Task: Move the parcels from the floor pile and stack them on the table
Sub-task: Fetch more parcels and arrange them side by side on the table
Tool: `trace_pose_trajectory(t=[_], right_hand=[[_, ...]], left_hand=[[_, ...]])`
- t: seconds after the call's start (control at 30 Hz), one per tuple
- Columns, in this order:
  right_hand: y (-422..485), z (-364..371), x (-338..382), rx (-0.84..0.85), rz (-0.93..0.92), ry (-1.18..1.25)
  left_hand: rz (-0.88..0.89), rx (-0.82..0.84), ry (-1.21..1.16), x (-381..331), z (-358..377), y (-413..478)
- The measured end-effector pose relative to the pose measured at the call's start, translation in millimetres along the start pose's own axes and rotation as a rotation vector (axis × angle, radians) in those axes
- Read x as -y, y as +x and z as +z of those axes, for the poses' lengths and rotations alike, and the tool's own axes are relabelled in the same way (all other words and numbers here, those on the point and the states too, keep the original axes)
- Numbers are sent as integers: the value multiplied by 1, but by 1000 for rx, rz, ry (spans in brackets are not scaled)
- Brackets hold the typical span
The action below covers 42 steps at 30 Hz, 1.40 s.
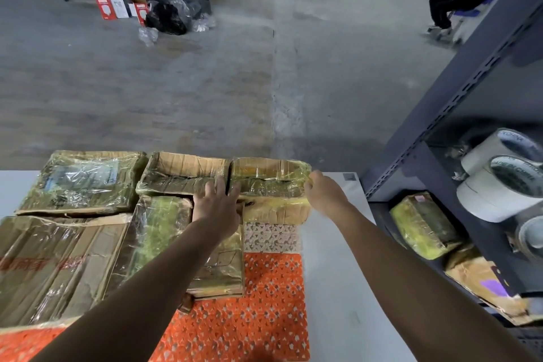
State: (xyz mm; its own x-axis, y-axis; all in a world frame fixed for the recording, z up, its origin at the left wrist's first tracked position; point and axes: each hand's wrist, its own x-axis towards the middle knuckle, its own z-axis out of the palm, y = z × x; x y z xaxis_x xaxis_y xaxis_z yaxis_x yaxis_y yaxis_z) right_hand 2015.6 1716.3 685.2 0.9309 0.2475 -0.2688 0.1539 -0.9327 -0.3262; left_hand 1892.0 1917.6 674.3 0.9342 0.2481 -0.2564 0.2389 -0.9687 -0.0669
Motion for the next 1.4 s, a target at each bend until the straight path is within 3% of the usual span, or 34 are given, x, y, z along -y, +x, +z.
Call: trace_pose_trajectory(t=[0.23, 0.67, 1.03, 1.4], right_hand=[[-18, -1, 27, -20, 32, -174], [-98, 12, 81, -128, -135, -190], [-150, 25, 111, -122, -460, -80], [-253, 72, 98, 128, -793, 84]], left_hand=[[49, -48, -108, 11, -12, -10], [114, -177, -269, 34, -25, -57], [-117, -295, -326, 43, -36, -147], [-484, -261, -374, -2, 31, -307]])
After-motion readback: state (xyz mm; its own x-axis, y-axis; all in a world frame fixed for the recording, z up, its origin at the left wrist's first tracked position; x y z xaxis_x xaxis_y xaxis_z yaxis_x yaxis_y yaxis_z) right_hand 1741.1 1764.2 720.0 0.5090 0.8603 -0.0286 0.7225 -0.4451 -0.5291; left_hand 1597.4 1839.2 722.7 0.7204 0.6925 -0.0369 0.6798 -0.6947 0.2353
